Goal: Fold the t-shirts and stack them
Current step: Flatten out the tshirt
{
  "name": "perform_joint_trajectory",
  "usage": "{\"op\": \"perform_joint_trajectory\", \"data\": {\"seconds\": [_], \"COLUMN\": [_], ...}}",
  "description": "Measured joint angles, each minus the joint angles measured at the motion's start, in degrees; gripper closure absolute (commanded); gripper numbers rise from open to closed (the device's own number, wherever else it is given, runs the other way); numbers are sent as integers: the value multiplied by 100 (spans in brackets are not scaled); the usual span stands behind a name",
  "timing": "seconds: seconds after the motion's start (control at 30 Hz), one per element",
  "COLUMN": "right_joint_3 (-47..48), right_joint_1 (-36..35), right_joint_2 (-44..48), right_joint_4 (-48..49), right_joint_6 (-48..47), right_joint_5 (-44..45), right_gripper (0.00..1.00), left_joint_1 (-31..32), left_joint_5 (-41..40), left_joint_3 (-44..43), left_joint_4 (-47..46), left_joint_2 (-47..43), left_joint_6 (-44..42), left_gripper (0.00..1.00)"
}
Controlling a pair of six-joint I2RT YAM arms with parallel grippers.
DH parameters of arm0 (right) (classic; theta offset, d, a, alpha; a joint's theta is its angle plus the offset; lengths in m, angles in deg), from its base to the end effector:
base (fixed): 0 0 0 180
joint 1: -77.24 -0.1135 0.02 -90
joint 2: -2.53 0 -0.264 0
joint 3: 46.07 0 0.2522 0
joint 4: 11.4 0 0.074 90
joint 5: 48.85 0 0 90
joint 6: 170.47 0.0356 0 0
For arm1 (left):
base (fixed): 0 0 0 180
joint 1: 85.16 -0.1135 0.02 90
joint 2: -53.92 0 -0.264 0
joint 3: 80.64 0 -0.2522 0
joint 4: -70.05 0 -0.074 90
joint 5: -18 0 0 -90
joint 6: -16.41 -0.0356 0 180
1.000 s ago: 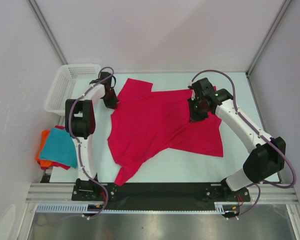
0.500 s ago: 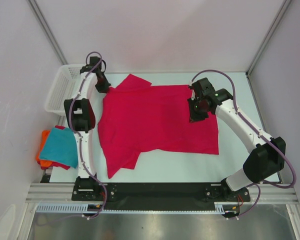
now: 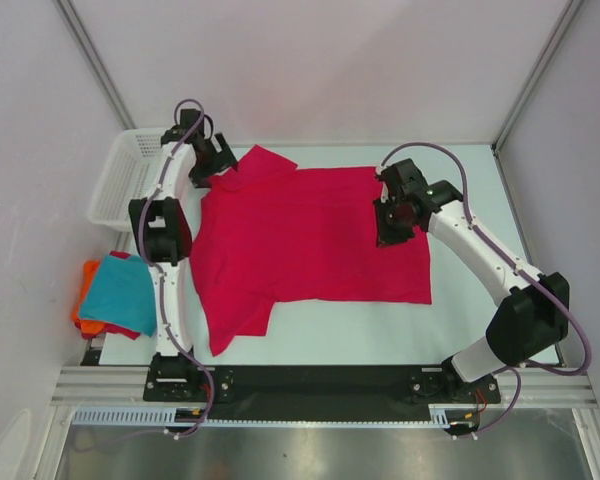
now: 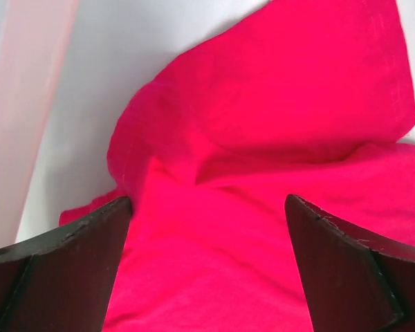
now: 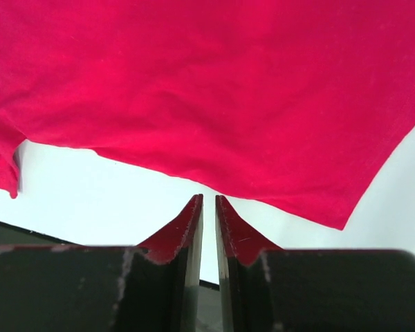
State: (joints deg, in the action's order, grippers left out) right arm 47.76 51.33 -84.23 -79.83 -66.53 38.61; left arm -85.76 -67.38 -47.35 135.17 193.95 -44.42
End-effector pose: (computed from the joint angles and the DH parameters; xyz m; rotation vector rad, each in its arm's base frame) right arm 0.2762 0.1359 0.3120 -0.2936 2.6557 0.2881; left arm 0.5301 0.0027 0.2191 -0.6424 2.5329 -0.2843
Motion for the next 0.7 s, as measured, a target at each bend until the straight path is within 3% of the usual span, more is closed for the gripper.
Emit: {"op": "perform_joint_trajectory", "data": {"seconds": [0.23, 0.57, 0.7], "right_joint_3": [-903, -1696, -2092], "right_joint_1": [111, 173, 146], "right_joint_2": [-76, -201, 122], "right_joint_4": [538, 1163, 1283], "right_joint_6": [146, 468, 595], "right_joint_5": [-378, -896, -914], "right_gripper": [76, 66, 66], "left_joint_1": [-50, -144, 144], "left_joint_5": [-61, -146, -103], "left_joint_3": [564, 2656, 3786], "left_joint_4": [9, -144, -376], "left_joint_2": [-476, -2249, -3191], "left_joint_6": [-28, -122, -120], "left_gripper": [0, 0, 0]}}
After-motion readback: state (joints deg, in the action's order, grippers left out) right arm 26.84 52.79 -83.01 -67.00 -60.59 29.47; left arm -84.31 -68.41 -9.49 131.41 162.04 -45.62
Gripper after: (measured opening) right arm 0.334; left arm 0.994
